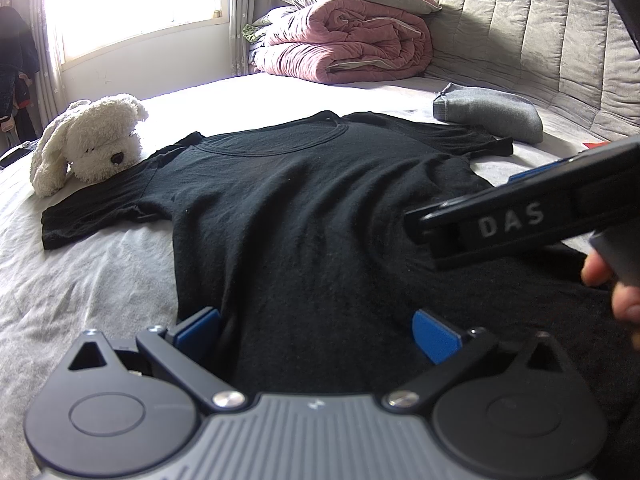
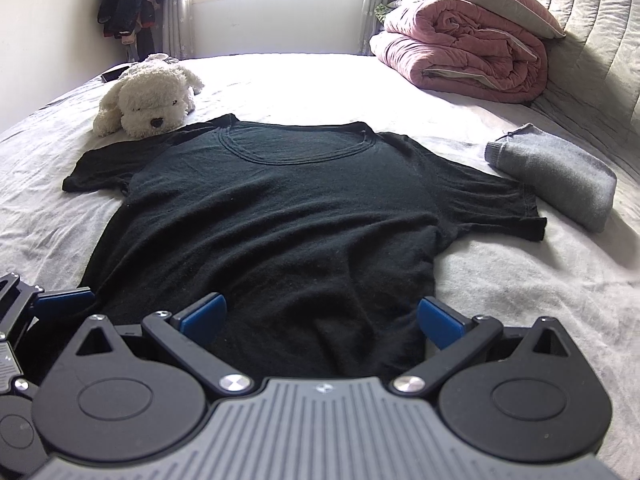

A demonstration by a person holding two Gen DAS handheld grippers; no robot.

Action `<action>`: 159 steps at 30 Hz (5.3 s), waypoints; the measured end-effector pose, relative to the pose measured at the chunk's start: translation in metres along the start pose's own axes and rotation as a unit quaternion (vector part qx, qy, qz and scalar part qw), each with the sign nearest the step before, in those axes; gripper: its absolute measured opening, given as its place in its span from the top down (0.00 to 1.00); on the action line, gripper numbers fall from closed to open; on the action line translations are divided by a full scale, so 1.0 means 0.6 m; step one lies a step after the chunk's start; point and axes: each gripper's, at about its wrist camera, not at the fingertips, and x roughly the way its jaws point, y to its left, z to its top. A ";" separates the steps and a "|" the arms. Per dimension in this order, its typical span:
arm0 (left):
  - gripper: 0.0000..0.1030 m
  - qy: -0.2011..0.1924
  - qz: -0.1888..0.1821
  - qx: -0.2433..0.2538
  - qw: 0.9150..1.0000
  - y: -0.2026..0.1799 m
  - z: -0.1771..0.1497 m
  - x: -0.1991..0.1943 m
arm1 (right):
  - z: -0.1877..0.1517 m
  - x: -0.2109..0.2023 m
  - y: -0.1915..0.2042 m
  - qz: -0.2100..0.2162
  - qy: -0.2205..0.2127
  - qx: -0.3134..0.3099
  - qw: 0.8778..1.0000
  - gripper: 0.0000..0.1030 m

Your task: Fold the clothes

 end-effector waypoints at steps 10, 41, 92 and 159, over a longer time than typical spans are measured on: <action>0.00 0.000 0.000 0.001 1.000 0.000 0.000 0.000 | 0.012 -0.016 -0.108 0.004 0.037 0.086 0.996 0.19; 0.21 -0.006 -0.019 -0.237 0.971 0.208 0.065 -0.002 | 0.060 0.074 -0.201 0.033 0.052 0.272 0.960 0.41; 0.80 -0.025 -0.070 -0.527 0.847 0.357 0.036 0.135 | 0.047 0.136 -0.256 0.059 0.000 0.364 0.930 0.83; 0.77 0.061 -0.088 -0.409 0.906 0.316 -0.022 -0.070 | 0.051 -0.002 0.220 0.241 0.103 0.006 0.965 0.69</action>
